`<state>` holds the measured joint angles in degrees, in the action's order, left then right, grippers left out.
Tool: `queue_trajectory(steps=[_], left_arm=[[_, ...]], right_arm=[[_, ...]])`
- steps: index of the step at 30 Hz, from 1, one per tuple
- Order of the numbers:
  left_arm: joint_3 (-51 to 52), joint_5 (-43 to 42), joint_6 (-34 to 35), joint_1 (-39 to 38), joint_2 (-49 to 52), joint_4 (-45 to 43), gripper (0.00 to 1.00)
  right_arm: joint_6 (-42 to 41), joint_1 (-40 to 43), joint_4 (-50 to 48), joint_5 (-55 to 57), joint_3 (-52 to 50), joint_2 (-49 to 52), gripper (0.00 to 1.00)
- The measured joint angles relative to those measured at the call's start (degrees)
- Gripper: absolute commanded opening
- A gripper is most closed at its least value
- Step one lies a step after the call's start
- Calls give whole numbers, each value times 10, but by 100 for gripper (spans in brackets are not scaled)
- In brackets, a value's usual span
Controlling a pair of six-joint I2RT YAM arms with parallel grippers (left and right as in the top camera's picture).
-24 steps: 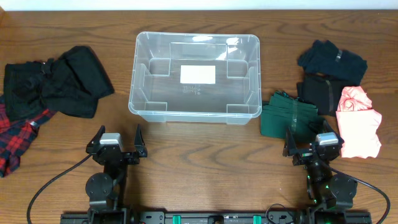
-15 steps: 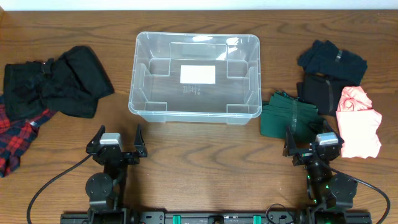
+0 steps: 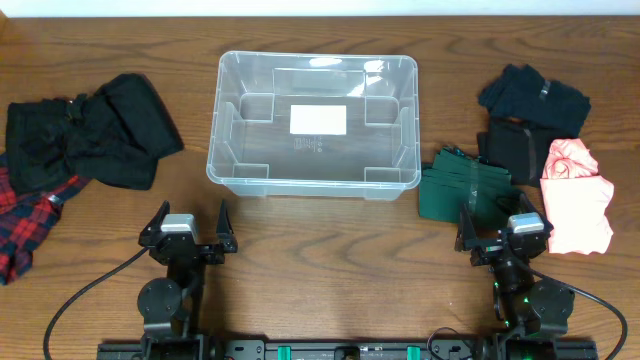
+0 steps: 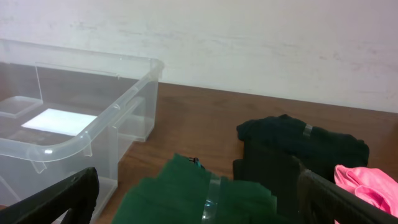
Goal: Pack container
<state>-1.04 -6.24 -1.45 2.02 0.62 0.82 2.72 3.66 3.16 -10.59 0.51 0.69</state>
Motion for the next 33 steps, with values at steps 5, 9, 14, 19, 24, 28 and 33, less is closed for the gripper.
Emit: queue_trajectory(steps=[5, 9, 14, 19, 24, 28, 33], left_arm=[[-14, -9, 9, 0, 5, 21, 98], [-89, 9, 26, 2, 63, 68, 98], [-292, 38, 43, 30, 236, 154, 98], [-500, 33, 78, 83, 447, 289, 98], [-671, -40, 93, 126, 650, 391, 98], [-716, -89, 94, 133, 749, 395, 98], [-716, -109, 92, 134, 819, 335, 98]], right_arm=[[0, 0, 0, 0, 0, 0, 99], [0, 0, 0, 0, 0, 0, 99], [0, 0, 0, 1, 0, 0, 99], [0, 0, 0, 1, 0, 0, 99], [0, 0, 0, 1, 0, 0, 99], [0, 0, 0, 1, 0, 0, 99], [0, 0, 0, 1, 0, 0, 99]])
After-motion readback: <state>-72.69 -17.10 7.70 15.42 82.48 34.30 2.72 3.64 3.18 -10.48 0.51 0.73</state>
